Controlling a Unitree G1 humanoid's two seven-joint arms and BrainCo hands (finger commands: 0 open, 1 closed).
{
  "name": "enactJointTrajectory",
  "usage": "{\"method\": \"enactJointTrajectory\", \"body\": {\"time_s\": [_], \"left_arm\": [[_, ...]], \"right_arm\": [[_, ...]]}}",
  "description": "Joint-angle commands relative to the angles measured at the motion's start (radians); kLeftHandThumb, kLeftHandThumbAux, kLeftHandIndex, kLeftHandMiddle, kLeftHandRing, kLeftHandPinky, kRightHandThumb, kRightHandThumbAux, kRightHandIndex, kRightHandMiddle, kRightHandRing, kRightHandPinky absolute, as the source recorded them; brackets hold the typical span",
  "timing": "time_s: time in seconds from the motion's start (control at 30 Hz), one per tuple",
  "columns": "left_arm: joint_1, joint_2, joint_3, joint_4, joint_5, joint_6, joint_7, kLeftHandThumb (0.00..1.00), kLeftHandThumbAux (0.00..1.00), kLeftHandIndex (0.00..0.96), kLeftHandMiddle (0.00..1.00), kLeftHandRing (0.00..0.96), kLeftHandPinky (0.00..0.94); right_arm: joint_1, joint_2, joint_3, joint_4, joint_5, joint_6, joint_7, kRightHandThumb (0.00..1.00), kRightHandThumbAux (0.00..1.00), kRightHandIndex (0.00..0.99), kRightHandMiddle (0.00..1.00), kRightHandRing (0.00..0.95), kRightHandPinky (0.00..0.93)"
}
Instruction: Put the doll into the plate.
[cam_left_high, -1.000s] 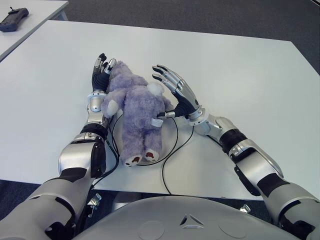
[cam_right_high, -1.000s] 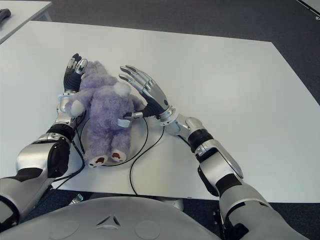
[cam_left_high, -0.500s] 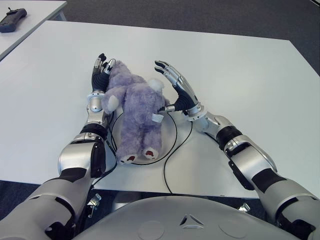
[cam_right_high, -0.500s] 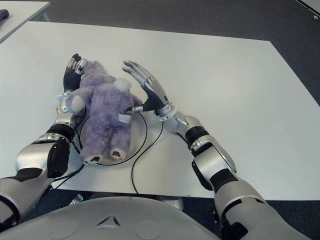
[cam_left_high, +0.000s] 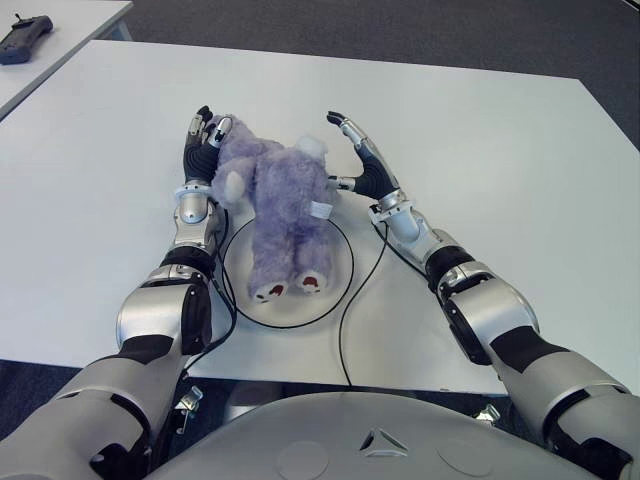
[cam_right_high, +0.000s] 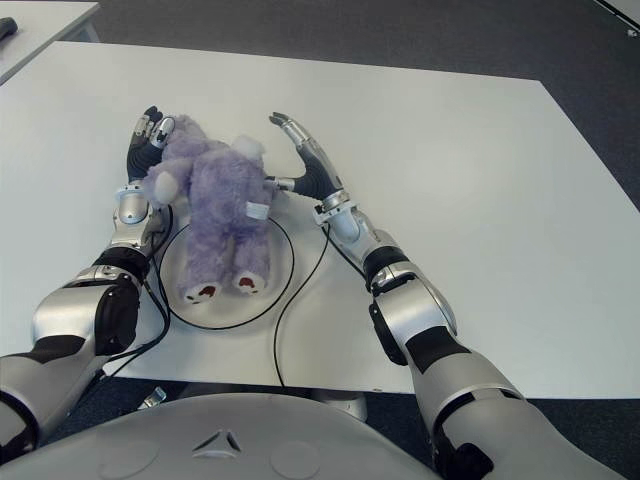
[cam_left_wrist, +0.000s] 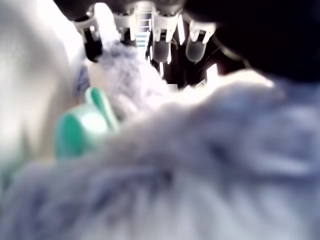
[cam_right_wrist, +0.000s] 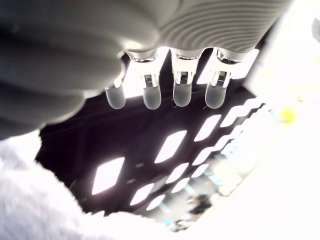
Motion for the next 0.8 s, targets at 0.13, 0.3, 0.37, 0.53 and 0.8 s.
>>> {"method": "enactJointTrajectory", "body": {"time_s": [0.13,0.3,0.37,0.53,0.8], "left_arm": [[0.217,-0.082,-0.015,0.137,0.021,0.12,0.004,0.0,0.405,0.048,0.044,0.004,0.0],[0.217,-0.082,-0.017,0.137,0.023,0.119,0.005,0.0,0.395,0.041,0.037,0.001,0.0],[0.217,-0.083,-0.018,0.137,0.024,0.118,0.006,0.0,0.389,0.037,0.034,0.0,0.0],[0.219,-0.082,-0.02,0.138,0.026,0.116,0.007,0.0,0.382,0.038,0.034,0.0,0.0],[0.22,-0.08,-0.024,0.139,0.031,0.114,0.01,0.0,0.375,0.032,0.034,0.0,0.0]], "right_arm": [[0.025,0.041,-0.082,0.069,0.07,0.109,0.062,0.0,0.356,0.0,0.0,0.0,0.0],[0.013,0.042,-0.1,0.077,0.071,0.139,0.066,0.0,0.351,0.0,0.0,0.0,0.0],[0.006,0.043,-0.107,0.081,0.072,0.157,0.064,0.0,0.346,0.0,0.0,0.0,0.0],[-0.007,0.044,-0.119,0.086,0.065,0.192,0.048,0.0,0.33,0.0,0.0,0.0,0.0],[-0.011,0.048,-0.143,0.091,0.072,0.232,0.065,0.0,0.318,0.0,0.0,0.0,0.0]]}}
